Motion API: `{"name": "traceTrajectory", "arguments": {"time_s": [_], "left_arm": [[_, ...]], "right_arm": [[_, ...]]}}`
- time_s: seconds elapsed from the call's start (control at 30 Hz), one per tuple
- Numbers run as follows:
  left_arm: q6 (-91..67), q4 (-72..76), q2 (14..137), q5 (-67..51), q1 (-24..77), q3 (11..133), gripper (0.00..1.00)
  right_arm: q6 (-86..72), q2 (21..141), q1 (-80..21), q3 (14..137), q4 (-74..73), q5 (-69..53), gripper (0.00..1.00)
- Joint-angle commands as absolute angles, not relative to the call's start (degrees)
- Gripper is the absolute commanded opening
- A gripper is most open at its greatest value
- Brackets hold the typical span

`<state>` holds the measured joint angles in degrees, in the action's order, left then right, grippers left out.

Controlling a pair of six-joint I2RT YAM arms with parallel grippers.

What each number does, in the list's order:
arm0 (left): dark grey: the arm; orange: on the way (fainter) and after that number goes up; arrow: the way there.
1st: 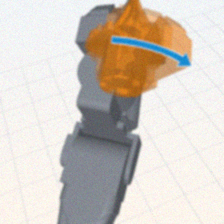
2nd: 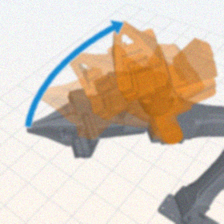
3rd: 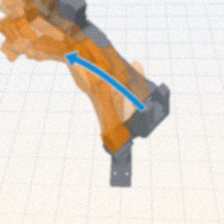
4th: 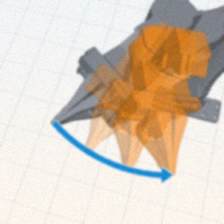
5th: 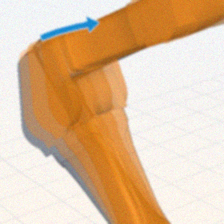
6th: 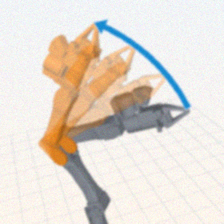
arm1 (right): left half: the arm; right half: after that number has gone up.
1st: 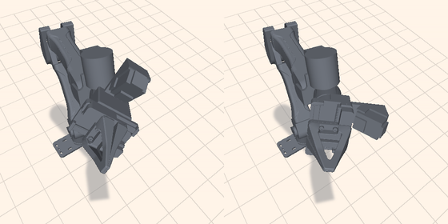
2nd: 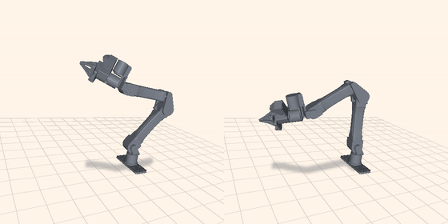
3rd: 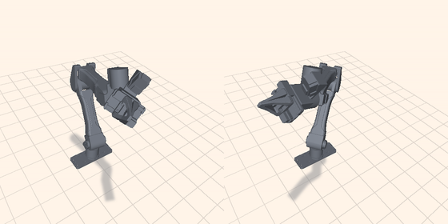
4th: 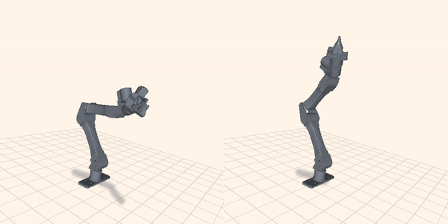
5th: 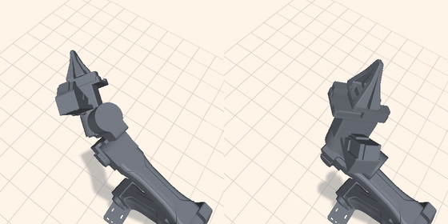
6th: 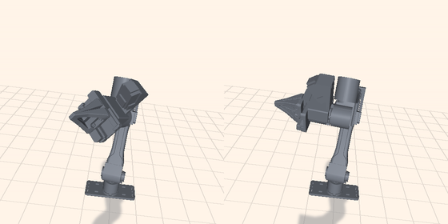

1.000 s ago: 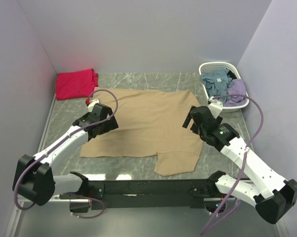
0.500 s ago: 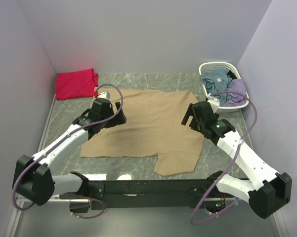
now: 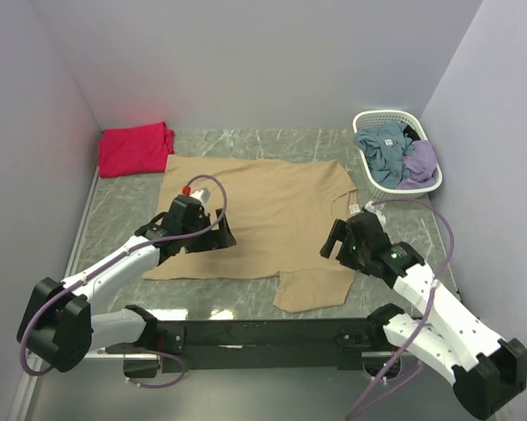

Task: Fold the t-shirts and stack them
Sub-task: Flatten the tshirt out

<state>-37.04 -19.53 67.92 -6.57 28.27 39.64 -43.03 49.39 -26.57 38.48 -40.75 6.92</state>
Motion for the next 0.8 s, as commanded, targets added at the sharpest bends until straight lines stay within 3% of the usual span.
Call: {"name": "traceTrajectory", "arguments": {"time_s": [0.0, 0.3, 0.77], "left_arm": [[-35.34, -17.05, 66.44, -13.62, 32.5, 42.27, 1.0], [-35.6, -19.95, 69.43, -15.12, 42.35, 42.19, 1.0], [-37.35, -22.68, 79.71, -8.88, 54.58, 45.43, 1.0]], "right_arm": [[-48.85, 43.26, -29.79, 35.69, -45.26, 3.25, 0.97], [-60.1, 40.26, -42.61, 32.26, -52.82, 5.97, 0.96], [-71.1, 39.99, -52.29, 26.46, -54.41, 6.5, 0.96]]}}
